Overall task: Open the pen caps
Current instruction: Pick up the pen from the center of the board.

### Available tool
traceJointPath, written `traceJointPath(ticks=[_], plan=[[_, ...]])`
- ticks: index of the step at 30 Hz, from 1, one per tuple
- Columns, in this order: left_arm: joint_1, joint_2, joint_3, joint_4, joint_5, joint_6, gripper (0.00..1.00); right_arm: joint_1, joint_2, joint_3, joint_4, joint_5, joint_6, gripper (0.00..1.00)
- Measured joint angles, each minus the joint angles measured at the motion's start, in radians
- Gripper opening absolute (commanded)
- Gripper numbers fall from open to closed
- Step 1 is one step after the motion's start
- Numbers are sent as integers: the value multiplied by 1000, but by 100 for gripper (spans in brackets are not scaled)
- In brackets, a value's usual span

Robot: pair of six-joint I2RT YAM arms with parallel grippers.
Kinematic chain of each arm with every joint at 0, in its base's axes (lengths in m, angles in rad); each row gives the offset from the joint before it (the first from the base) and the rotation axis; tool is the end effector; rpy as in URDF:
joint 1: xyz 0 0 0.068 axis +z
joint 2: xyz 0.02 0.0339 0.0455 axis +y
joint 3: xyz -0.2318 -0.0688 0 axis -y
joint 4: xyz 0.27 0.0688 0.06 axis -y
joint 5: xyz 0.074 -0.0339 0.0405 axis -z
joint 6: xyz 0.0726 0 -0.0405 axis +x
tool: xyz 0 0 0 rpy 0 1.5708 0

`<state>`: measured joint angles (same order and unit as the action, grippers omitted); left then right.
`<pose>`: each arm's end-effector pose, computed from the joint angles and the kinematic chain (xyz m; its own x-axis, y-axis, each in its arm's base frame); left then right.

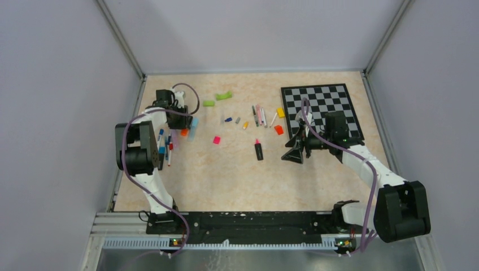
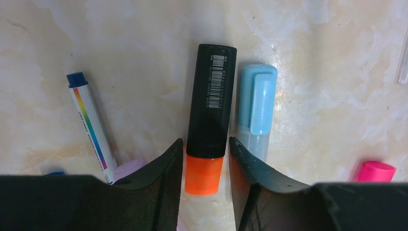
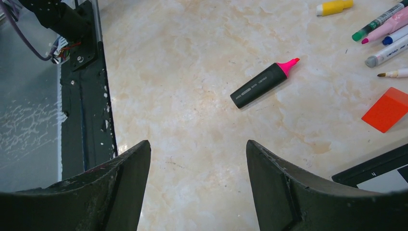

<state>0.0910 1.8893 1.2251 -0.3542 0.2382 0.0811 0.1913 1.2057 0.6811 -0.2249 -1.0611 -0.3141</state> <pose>0.4179 0.0209 0.0914 -0.8421 0.0022 -0.5393 0.1036 0.9820 -0.1577 0.2639 0.1157 0.1722 -0.4136 -0.2337 -0.8799 -0.8915 0.3000 0.3394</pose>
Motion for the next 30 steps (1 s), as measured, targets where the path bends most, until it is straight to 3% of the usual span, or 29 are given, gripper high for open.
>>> traceJointPath(ticks=[13, 22, 30], plan=[[-41, 2, 4, 0, -105, 0, 40, -7, 0, 0, -2, -7, 0, 71], [-47, 2, 4, 1, -126, -2, 10, -13, 0, 0, -5, -10, -1, 71], [-47, -23, 0, -12, -122, -3, 6, -32, 0, 0, -30, -11, -31, 71]])
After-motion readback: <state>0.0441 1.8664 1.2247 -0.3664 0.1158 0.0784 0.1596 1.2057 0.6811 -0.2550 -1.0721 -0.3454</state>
